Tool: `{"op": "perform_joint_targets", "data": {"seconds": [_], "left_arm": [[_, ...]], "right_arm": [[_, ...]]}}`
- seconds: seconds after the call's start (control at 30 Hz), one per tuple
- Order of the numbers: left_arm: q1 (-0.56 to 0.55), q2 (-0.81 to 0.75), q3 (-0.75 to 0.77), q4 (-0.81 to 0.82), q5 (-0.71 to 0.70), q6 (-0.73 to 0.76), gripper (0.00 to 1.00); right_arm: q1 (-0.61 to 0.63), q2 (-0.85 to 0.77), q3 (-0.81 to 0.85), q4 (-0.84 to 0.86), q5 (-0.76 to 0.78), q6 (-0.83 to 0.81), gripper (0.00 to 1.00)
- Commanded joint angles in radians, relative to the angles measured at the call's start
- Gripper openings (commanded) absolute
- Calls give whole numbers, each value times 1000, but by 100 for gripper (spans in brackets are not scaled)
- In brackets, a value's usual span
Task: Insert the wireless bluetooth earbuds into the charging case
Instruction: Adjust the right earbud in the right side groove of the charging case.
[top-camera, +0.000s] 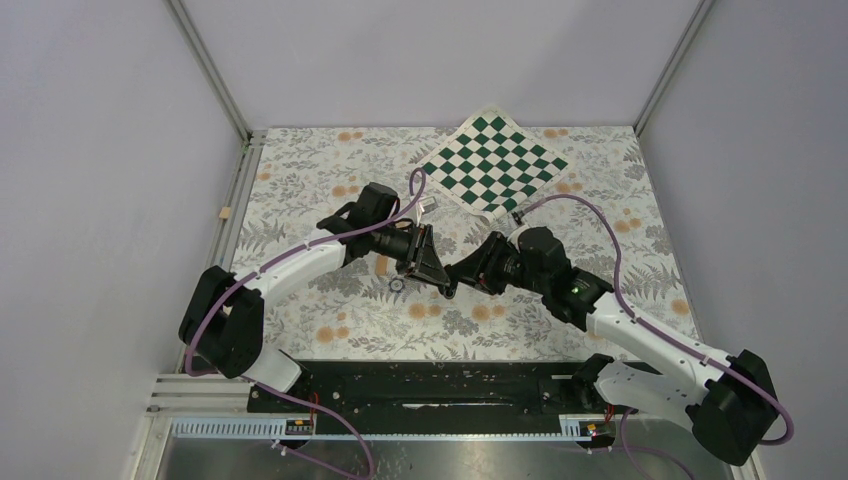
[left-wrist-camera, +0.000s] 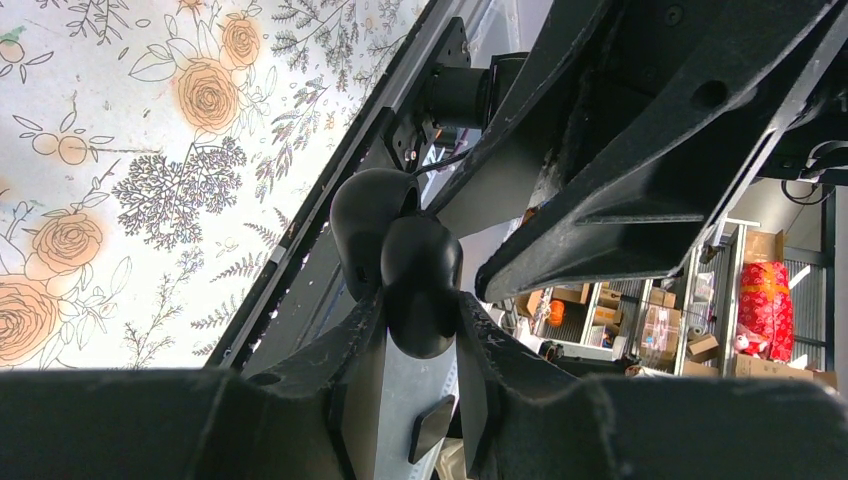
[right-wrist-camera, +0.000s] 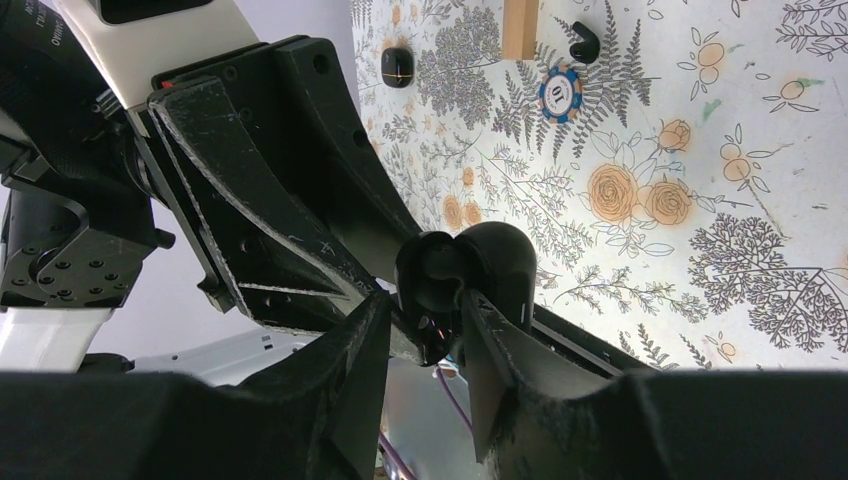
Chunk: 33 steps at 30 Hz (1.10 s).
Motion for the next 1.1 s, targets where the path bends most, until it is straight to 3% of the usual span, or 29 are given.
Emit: {"op": "perform_joint_targets", "data": {"seconds": [0.0, 0.3, 0.6, 1.07], "left_arm": [[-7, -18, 36, 69, 35, -7, 0], [-7, -14, 39, 68, 35, -8, 0], [-6, -20, 34, 68, 38, -3, 0], [-7, -21, 35, 66, 50, 0, 0]], "right_arm": [[3, -42, 0, 86, -5, 27, 37], [2, -74, -9, 73, 24, 16, 37], [18, -90, 96, -257, 192, -178, 30], [99, 54, 282, -387, 257, -368, 31]]}}
